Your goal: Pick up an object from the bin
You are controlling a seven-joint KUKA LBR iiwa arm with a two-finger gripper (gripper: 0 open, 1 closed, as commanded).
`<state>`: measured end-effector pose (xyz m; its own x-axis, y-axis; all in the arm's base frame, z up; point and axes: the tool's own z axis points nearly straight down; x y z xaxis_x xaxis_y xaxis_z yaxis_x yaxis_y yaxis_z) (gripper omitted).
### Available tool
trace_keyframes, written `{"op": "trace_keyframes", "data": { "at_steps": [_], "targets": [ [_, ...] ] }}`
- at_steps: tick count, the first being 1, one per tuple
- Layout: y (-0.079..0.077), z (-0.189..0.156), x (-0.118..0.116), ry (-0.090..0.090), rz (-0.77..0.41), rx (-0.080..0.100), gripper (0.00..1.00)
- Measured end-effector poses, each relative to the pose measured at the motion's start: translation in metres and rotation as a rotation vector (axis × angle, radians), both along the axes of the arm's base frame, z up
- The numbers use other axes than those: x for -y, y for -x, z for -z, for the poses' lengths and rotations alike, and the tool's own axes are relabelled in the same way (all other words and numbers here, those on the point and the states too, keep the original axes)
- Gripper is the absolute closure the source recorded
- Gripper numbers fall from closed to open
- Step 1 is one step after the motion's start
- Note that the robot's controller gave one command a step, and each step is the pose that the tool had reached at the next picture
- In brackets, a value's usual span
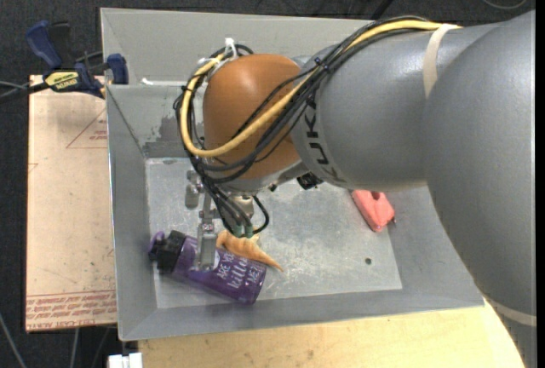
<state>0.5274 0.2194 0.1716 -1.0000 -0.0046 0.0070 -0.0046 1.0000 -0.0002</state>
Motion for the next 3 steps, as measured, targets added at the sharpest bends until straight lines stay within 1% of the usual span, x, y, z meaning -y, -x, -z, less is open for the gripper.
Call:
{"op": "trace_keyframes", "data": {
  "at_steps": [1, 2, 3],
  "targets": [
    [-0.002, -0.005, 0.001, -0.002, 0.004, 0.007, 0.00],
    [0.004, 0.014, 0.003, -0.004, -0.051, 0.014, 0.00],
    [0.015, 0.075, 0.017, -0.004, -0.115, 0.010, 0.00]
  ]
}}
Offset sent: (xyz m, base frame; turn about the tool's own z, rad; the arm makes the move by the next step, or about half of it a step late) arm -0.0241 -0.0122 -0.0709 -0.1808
